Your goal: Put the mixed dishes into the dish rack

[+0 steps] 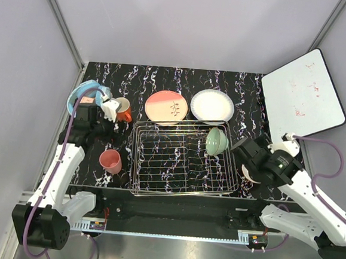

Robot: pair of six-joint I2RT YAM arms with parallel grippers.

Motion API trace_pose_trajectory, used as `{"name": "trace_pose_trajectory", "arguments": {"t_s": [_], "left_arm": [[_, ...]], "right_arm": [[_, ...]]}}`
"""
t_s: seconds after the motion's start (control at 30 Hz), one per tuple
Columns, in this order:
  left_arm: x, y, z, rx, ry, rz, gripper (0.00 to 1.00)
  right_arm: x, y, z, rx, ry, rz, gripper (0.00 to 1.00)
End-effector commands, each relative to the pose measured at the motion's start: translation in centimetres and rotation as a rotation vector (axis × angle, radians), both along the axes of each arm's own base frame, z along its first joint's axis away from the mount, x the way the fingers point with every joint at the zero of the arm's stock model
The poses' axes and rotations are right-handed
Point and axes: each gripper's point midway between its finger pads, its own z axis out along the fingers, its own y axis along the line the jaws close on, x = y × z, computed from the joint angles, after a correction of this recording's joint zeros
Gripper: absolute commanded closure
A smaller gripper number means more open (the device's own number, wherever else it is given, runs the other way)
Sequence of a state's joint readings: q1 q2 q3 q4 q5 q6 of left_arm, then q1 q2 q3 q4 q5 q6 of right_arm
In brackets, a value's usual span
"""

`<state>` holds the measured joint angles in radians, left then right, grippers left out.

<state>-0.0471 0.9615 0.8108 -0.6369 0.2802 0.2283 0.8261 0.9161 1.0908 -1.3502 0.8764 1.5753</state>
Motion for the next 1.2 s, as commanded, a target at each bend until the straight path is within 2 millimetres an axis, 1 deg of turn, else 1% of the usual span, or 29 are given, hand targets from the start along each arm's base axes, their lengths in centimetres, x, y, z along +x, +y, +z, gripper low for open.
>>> {"name": "trace_pose_trajectory", "arguments": {"t_s": [0.0, 0.03, 0.13, 0.27, 0.37, 0.57, 0.6, 0.63, 0.67, 0.7, 0.73, 0.77, 0.8, 0.83, 0.87, 0.93, 1.0, 1.17], "left_arm": [[1.4, -0.6, 3.6, -0.016, -0.107, -0.012, 0.01], [1.4, -0.7, 3.8, -0.019, -0.109, -0.012, 0.01], [1.3, -0.8, 4.3, -0.018, -0.118, -0.021, 0.01], [1.1, -0.9, 4.6, -0.012, -0.127, -0.027, 0.01], [1.1, -1.0, 4.5, -0.016, -0.12, -0.033, 0.01], [1.1, -1.0, 4.3, -0.013, -0.116, -0.038, 0.01], [1.0, -1.0, 4.3, -0.012, -0.116, -0.039, 0.01], [1.1, -1.0, 4.4, -0.008, -0.122, -0.04, 0.01], [1.1, -0.9, 4.4, -0.005, -0.123, -0.041, 0.01], [1.1, -0.9, 4.5, -0.003, -0.127, -0.043, 0.01], [1.1, -0.9, 4.5, 0.0, -0.128, -0.044, 0.01], [1.2, -0.9, 4.5, 0.002, -0.128, -0.046, 0.01], [1.2, -0.9, 4.5, 0.003, -0.128, -0.047, 0.01], [1.2, -0.9, 4.5, 0.005, -0.131, -0.049, 0.01], [1.1, -0.8, 4.4, 0.007, -0.127, -0.05, 0.01], [1.1, -0.8, 4.2, 0.011, -0.127, -0.054, 0.01], [1.0, -0.7, 3.8, 0.017, -0.118, -0.052, 0.01], [0.8, -0.8, 3.2, 0.013, -0.105, -0.051, 0.01]], "right_arm": [[-5.6, -3.0, -5.9, -0.059, 0.286, -0.082, 0.25], [-6.0, -3.1, -7.0, -0.052, 0.303, -0.103, 0.25], [-6.6, -2.8, -8.5, -0.026, 0.335, -0.114, 0.27], [-6.9, -2.6, -9.4, -0.006, 0.358, -0.129, 0.26], [-6.4, -2.8, -9.1, -0.014, 0.328, -0.142, 0.27], [-4.1, -4.5, -7.6, -0.081, 0.233, -0.216, 0.29], [-3.1, -4.1, -7.3, -0.064, 0.207, -0.213, 0.29], [-2.8, -4.9, -7.4, -0.085, 0.23, -0.224, 0.3], [-2.4, -4.8, -7.8, -0.086, 0.255, -0.218, 0.31], [-1.2, -4.4, -8.1, -0.091, 0.259, -0.176, 0.32], [-0.6, -5.4, -8.7, -0.098, 0.295, -0.218, 0.32], [-0.3, -5.2, -9.4, -0.081, 0.326, -0.208, 0.32], [0.6, -5.3, -9.9, -0.09, 0.341, -0.188, 0.32], [1.0, -5.6, -10.6, -0.098, 0.383, -0.194, 0.32], [1.7, -5.9, -10.8, -0.079, 0.387, -0.216, 0.32], [2.3, -5.9, -11.7, -0.099, 0.438, -0.201, 0.32], [3.1, -5.8, -11.8, -0.09, 0.44, -0.193, 0.32], [4.6, -5.0, -13.0, -0.063, 0.455, -0.161, 0.3]]}}
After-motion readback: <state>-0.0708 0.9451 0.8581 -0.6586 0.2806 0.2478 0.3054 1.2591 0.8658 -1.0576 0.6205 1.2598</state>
